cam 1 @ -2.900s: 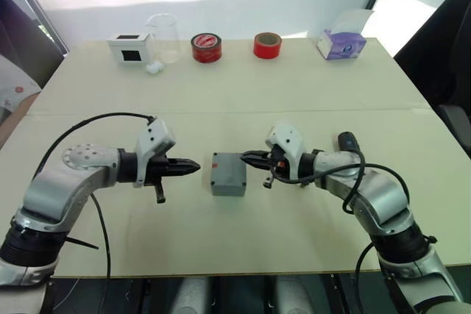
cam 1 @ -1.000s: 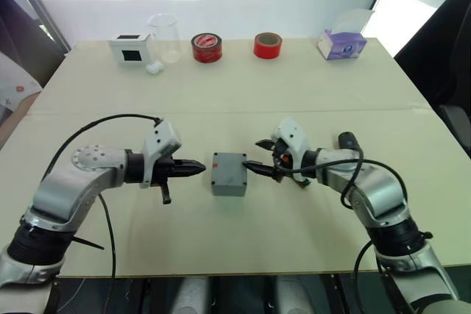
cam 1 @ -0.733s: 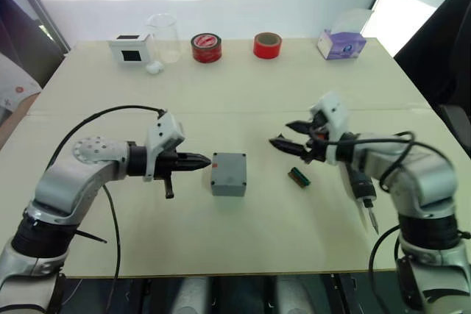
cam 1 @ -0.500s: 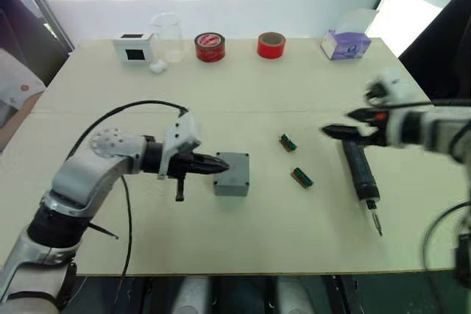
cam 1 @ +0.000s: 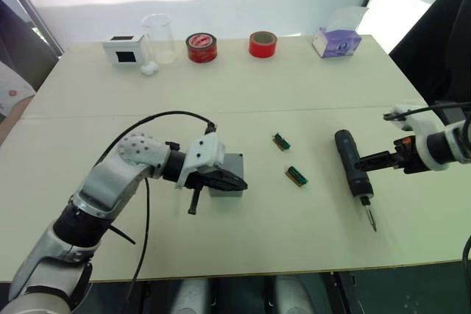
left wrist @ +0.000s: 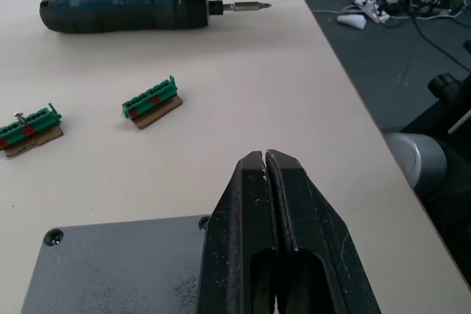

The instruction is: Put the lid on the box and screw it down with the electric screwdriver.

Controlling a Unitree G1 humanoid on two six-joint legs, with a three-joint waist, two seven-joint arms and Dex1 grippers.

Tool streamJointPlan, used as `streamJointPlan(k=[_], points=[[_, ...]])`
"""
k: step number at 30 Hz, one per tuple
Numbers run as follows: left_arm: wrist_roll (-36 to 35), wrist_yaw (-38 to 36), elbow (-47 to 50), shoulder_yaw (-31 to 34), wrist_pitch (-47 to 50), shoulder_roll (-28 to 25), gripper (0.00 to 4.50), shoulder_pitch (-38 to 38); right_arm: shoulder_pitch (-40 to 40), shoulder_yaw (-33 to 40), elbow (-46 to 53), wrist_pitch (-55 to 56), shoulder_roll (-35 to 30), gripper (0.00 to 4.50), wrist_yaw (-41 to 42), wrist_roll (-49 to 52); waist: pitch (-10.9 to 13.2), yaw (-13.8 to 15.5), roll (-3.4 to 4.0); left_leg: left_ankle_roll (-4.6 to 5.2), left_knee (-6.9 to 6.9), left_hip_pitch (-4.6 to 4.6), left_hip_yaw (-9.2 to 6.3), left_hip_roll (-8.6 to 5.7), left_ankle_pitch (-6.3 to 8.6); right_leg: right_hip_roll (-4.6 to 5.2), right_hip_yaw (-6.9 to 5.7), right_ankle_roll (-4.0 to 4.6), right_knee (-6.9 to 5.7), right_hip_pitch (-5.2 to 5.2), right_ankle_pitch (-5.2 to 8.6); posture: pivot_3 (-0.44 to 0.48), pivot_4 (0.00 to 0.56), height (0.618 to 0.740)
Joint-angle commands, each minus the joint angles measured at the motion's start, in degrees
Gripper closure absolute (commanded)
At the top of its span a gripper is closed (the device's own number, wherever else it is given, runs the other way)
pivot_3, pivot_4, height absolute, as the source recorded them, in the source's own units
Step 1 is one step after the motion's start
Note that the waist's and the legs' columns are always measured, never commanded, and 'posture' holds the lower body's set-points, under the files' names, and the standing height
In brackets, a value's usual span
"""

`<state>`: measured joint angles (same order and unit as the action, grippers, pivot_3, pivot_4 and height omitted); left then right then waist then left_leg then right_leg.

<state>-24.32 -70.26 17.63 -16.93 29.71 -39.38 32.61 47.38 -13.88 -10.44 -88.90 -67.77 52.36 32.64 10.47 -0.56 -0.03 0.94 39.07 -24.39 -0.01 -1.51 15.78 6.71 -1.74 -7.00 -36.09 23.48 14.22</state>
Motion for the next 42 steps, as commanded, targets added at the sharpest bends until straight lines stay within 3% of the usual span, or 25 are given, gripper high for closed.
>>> streamJointPlan(k=[1,9,17,21,26,30,35,38,42], points=[[-0.3,0.7,1.9,1.4,0.0,-0.4,4.5,-0.8,3.5,-5.4,-3.0,1.5,-0.3,0.07,3.0,-2.2,0.0,0.0,0.0,0.0,0.0,0.0,-0.01,0.0,0.0,0.0,0.0,0.0,0.0,0.0,0.0,0.0,0.15,0.74],[-1.2,3.7,5.3,2.6,2.8,-0.7,4.5,-3.7,4.5,-14.2,-4.5,4.6,0.2,0.07,9.0,-4.9,0.0,0.0,0.01,0.0,0.0,-0.01,-0.03,-0.01,0.0,0.0,-0.01,0.0,-0.01,0.02,0.0,0.0,0.15,0.74],[-1.6,6.2,6.6,2.7,4.6,0.1,4.5,-4.6,3.4,-17.6,-5.4,7.5,2.2,0.07,11.4,-8.0,0.0,0.0,-0.01,-0.01,0.02,-0.01,-0.06,-0.01,0.0,-0.01,-0.03,0.0,-0.01,0.0,0.0,0.0,0.15,0.74],[-1.3,6.5,5.9,3.4,4.2,0.2,4.5,-5.3,2.0,-20.2,-5.6,9.9,3.2,0.86,12.1,-10.8,0.0,0.0,-0.03,-0.01,0.05,0.01,-0.07,-0.02,0.0,-0.01,-0.03,-0.01,-0.02,-0.03,0.0,0.0,0.15,0.74],[-1.1,7.4,5.5,3.2,4.7,1.1,4.5,-4.9,1.2,-20.3,-7.0,11.9,3.7,2.64,13.2,-13.6,-0.1,0.1,-0.15,-0.01,0.06,0.02,-0.09,-0.01,-0.01,-0.02,-0.04,-0.01,-0.01,-0.07,0.0,0.0,0.15,0.74],[-0.3,8.0,4.6,2.7,4.9,1.7,4.5,-4.4,0.7,-19.8,-8.8,13.7,3.7,2.75,14.1,-15.7,-0.1,0.0,-0.25,-0.02,0.06,0.07,-0.11,-0.01,-0.01,-0.02,-0.06,-0.01,-0.01,-0.12,0.0,0.0,0.15,0.74],[0.0,8.2,2.5,3.7,4.4,0.9,4.5,-4.5,1.7,-16.6,-13.2,15.2,5.6,2.75,12.4,-17.8,-0.3,-0.1,-0.55,-0.02,0.06,0.13,-0.13,-0.01,-0.01,-0.03,-0.07,-0.01,0.0,-0.2,0.0,0.0,0.15,0.74],[-0.4,7.0,-1.8,5.9,4.1,-0.5,4.5,-3.2,5.3,-5.6,-19.1,20.0,8.5,2.75,4.3,-18.5,-0.4,-0.1,-0.64,-0.02,0.08,0.26,-0.11,-0.01,-0.01,-0.02,-0.06,0.0,0.01,-0.34,-0.01,0.0,0.15,0.74],[0.3,4.8,-5.5,6.0,2.7,-1.8,4.5,-1.9,0.1,11.6,-12.2,30.0,10.4,2.75,-4.8,-15.4,-0.2,0.2,-0.14,-0.06,0.08,0.09,0.02,-0.04,-0.03,0.0,0.03,-0.01,-0.1,-0.04,-0.02,0.0,0.15,0.74]])
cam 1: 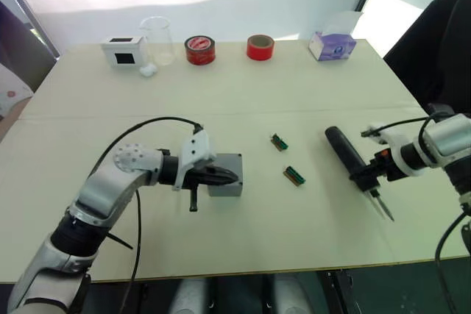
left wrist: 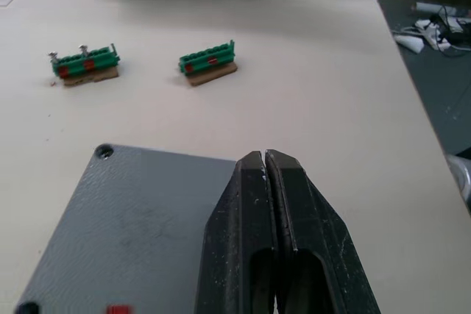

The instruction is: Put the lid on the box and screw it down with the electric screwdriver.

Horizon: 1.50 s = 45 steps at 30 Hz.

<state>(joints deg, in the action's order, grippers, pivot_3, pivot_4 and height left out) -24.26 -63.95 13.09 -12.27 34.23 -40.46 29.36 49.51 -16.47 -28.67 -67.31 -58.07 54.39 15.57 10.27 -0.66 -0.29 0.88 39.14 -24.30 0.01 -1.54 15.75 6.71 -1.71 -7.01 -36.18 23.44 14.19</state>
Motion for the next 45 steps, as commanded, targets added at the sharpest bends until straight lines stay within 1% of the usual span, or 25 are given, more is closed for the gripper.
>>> streamJointPlan(k=[1,3,6,8,11,13,15,20,24,28,30,38,45], points=[[0.2,-1.6,-1.4,1.3,-1.8,-0.5,4.5,1.7,-4.6,20.9,10.3,11.6,3.3,2.75,-10.6,3.2,0.0,0.4,0.11,-0.03,-0.07,-0.11,-0.01,0.0,-0.02,0.0,-0.01,-0.02,-0.02,0.13,0.02,0.0,0.15,0.74],[0.2,-1.6,-1.8,1.3,-1.8,-0.4,4.5,2.1,-8.6,29.7,17.2,16.7,7.4,2.75,-15.4,4.9,0.0,0.3,0.13,-0.36,-0.14,-0.17,-0.02,0.03,-0.21,-0.03,-0.04,-0.05,0.0,0.18,0.05,0.0,0.15,0.74],[0.3,-1.0,-2.4,1.4,-1.6,0.4,4.5,2.6,-13.1,36.4,27.5,21.8,12.7,2.75,-18.8,7.2,0.0,0.2,0.16,-0.4,-0.23,-0.21,0.03,0.04,-0.23,-0.03,-0.02,-0.06,-0.02,0.24,0.05,0.0,0.15,0.74],[0.6,-0.9,-3.2,1.2,-1.8,0.9,4.5,3.4,-13.8,39.5,36.5,21.6,18.0,2.75,-21.5,11.8,0.0,0.2,0.17,-0.38,-0.17,-0.21,0.02,0.02,-0.22,-0.01,-0.01,-0.06,0.0,0.21,0.04,0.0,0.15,0.74],[1.5,-1.5,-5.1,0.6,-3.0,1.2,4.5,4.3,-12.9,40.8,47.0,20.4,27.1,2.75,-25.3,19.9,0.1,0.0,0.17,-0.12,-0.12,-0.18,-0.02,0.02,-0.08,-0.01,0.0,-0.06,-0.04,0.19,0.04,0.0,0.15,0.74],[3.1,-1.2,-6.4,-0.2,-4.5,1.5,4.5,4.5,-14.7,38.9,51.9,21.2,31.7,2.75,-26.9,22.1,0.0,0.0,0.19,-0.12,-0.12,-0.15,-0.05,0.05,-0.07,-0.06,0.0,-0.06,-0.07,0.21,0.04,0.0,0.15,0.74],[3.3,-0.4,-7.2,0.1,-4.4,2.6,4.5,4.6,-16.3,36.2,55.2,22.2,36.4,2.75,-29.3,23.2,0.0,0.1,0.19,-0.12,-0.14,-0.15,-0.09,0.05,-0.07,-0.09,0.0,-0.06,-0.07,0.2,0.04,0.0,0.15,0.74],[4.6,1.1,-7.9,0.3,-4.5,3.7,4.5,4.5,-18.7,28.7,56.4,27.8,42.0,2.75,-32.2,19.1,0.0,0.5,0.19,-0.1,-0.05,-0.15,-0.14,-0.07,-0.06,0.0,-0.03,-0.05,-0.07,0.09,0.04,0.0,0.15,0.74],[5.9,1.8,-7.6,-0.6,-4.6,4.3,4.5,3.8,-20.6,24.8,55.2,32.5,43.7,2.75,-32.3,15.9,0.1,0.5,0.2,-0.1,-0.06,-0.14,-0.14,-0.07,-0.07,-0.02,-0.03,-0.05,-0.07,0.13,0.04,0.0,0.15,0.74],[10.3,3.5,-8.6,-3.6,-6.0,5.0,4.5,3.2,-23.0,20.6,52.8,36.8,45.5,2.75,-30.9,13.6,0.0,0.1,0.2,-0.11,-0.07,-0.13,-0.14,-0.08,-0.07,-0.03,-0.03,-0.05,-0.07,0.12,0.04,0.0,0.15,0.74],[10.6,2.7,-8.7,-4.2,-6.1,4.6,4.5,2.5,-23.5,19.0,52.2,37.8,45.5,2.75,-29.8,13.1,0.0,0.0,0.21,-0.12,-0.07,-0.1,-0.14,-0.08,-0.07,-0.03,-0.03,-0.05,-0.08,0.1,0.04,0.0,0.15,0.74],[10.6,2.0,-8.2,-3.9,-5.5,3.8,4.5,1.3,-25.0,16.0,53.7,37.4,46.8,2.75,-29.8,13.9,0.0,0.0,0.21,-0.11,-0.08,-0.07,-0.15,-0.04,-0.07,-0.05,-0.03,-0.05,-0.07,0.07,0.04,0.0,0.15,0.74],[10.8,1.1,-8.9,-3.8,-5.7,3.3,4.5,1.2,-25.8,15.1,53.7,37.2,47.7,2.75,-30.4,14.0,0.0,0.0,0.22,-0.1,-0.08,-0.02,-0.15,-0.04,-0.06,-0.05,-0.03,-0.05,-0.08,0.04,0.04,0.0,0.15,0.74]])
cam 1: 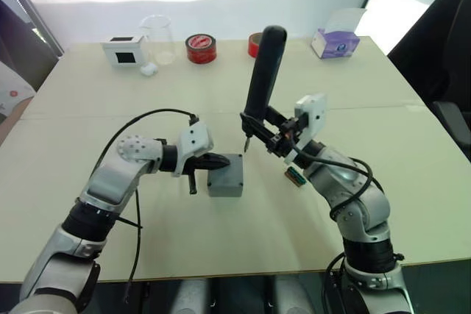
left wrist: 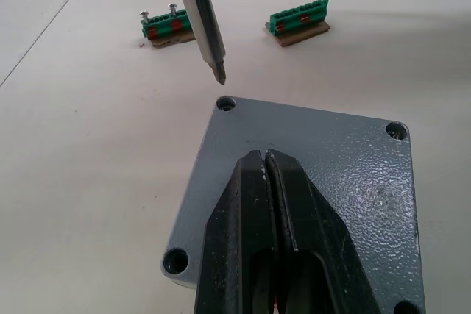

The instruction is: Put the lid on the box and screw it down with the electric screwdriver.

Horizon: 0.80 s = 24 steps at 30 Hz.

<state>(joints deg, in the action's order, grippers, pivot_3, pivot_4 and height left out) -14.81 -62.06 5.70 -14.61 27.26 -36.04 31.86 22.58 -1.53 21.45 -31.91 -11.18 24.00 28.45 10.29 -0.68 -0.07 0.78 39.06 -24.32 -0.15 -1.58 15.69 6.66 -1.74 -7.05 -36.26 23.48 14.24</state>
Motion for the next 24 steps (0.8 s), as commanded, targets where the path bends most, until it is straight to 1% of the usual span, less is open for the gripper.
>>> streamJointPlan(k=[1,16,24], points=[[1.4,-0.8,-1.7,-1.4,1.2,-1.1,4.5,-1.2,1.1,0.1,3.5,1.7,0.9,2.75,0.0,1.1,0.0,0.0,0.0,0.0,0.0,0.01,0.0,0.0,0.0,0.0,0.0,0.0,0.0,-0.02,0.0,0.0,0.15,0.74],[1.4,-0.4,-1.0,-1.2,1.8,-0.9,4.5,-1.4,1.1,-0.2,2.0,2.6,1.2,2.75,0.4,0.6,0.0,0.0,0.0,0.0,0.0,0.02,0.0,0.0,0.0,0.0,0.0,0.0,0.0,-0.03,0.0,0.0,0.15,0.74],[1.5,-0.4,-1.3,-1.2,1.7,-0.8,4.5,-1.5,0.3,-0.8,-1.6,5.0,2.2,2.75,0.7,-0.8,0.0,0.0,0.0,0.0,0.0,0.05,0.0,0.0,0.0,0.0,0.0,0.0,0.0,-0.04,0.0,0.0,0.15,0.74]])
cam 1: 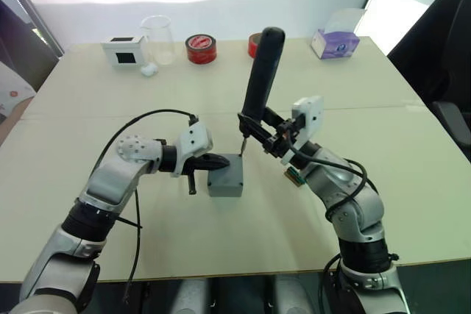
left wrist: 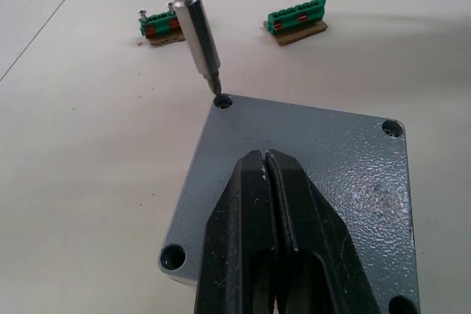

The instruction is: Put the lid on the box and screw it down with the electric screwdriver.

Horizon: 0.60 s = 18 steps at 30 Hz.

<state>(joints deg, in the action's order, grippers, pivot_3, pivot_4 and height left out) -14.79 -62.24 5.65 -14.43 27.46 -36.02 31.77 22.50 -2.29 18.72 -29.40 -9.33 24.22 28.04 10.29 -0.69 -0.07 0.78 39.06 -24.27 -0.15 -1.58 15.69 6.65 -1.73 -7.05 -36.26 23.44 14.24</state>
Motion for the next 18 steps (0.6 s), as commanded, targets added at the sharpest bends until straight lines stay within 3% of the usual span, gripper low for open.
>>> streamJointPlan(k=[1,18], points=[[1.5,-0.1,-1.2,-1.4,1.6,-0.8,4.5,-1.4,0.4,-0.1,1.1,2.5,0.4,2.75,0.4,-0.4,0.0,0.0,0.0,0.0,0.0,0.0,0.0,0.0,0.0,0.0,0.0,0.0,0.0,0.0,0.0,0.0,0.15,0.74],[1.3,-0.2,-0.1,-1.3,2.6,-1.5,4.5,-2.4,-3.9,-4.2,-3.9,4.6,-3.9,2.75,3.0,-6.6,-0.1,0.1,-0.01,0.07,-0.09,0.52,0.0,0.01,0.04,0.0,0.0,0.01,0.06,-0.49,0.02,0.0,0.15,0.74]])
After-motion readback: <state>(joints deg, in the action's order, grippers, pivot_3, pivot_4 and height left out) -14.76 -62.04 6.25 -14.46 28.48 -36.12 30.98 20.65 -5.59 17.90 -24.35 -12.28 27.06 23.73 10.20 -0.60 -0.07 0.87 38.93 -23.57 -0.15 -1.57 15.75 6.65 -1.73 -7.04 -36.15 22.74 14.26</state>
